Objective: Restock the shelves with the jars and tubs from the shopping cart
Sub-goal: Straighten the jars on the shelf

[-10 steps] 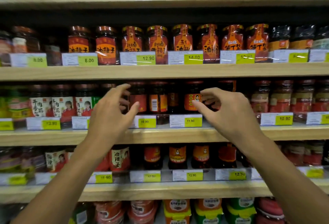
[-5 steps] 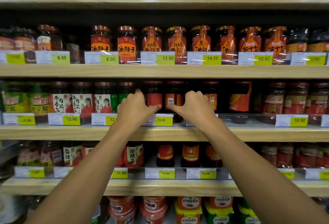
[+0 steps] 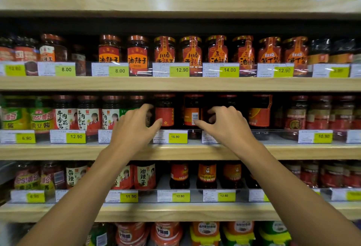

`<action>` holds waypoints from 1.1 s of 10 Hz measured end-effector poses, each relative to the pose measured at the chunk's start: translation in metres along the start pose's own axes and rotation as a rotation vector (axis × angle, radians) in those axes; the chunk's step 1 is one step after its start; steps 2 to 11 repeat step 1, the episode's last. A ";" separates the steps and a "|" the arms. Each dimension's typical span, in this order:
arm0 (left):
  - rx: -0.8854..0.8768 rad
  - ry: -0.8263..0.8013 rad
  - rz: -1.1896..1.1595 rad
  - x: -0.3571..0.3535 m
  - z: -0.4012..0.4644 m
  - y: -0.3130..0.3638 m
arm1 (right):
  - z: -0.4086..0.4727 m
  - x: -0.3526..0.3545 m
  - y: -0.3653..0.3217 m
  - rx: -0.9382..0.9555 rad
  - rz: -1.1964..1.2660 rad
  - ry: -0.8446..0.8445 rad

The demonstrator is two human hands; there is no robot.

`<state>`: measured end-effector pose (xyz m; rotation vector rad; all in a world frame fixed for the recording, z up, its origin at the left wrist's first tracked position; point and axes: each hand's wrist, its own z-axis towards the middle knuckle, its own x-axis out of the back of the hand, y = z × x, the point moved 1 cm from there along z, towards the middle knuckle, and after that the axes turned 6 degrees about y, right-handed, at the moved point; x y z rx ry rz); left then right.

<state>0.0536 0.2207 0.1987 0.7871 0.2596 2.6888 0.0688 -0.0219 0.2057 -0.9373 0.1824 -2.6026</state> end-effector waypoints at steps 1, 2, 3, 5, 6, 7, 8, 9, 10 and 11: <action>-0.110 0.045 -0.075 0.016 -0.013 -0.001 | -0.011 0.016 0.004 0.052 0.031 0.029; -0.110 0.045 -0.075 0.016 -0.013 -0.001 | -0.011 0.016 0.004 0.052 0.031 0.029; -0.110 0.045 -0.075 0.016 -0.013 -0.001 | -0.011 0.016 0.004 0.052 0.031 0.029; -0.110 0.045 -0.075 0.016 -0.013 -0.001 | -0.011 0.016 0.004 0.052 0.031 0.029; -0.110 0.045 -0.075 0.016 -0.013 -0.001 | -0.011 0.016 0.004 0.052 0.031 0.029; -0.110 0.045 -0.075 0.016 -0.013 -0.001 | -0.011 0.016 0.004 0.052 0.031 0.029; -0.110 0.045 -0.075 0.016 -0.013 -0.001 | -0.011 0.016 0.004 0.052 0.031 0.029; -0.110 0.045 -0.075 0.016 -0.013 -0.001 | -0.011 0.016 0.004 0.052 0.031 0.029; -0.110 0.045 -0.075 0.016 -0.013 -0.001 | -0.011 0.016 0.004 0.052 0.031 0.029; -0.110 0.045 -0.075 0.016 -0.013 -0.001 | -0.011 0.016 0.004 0.052 0.031 0.029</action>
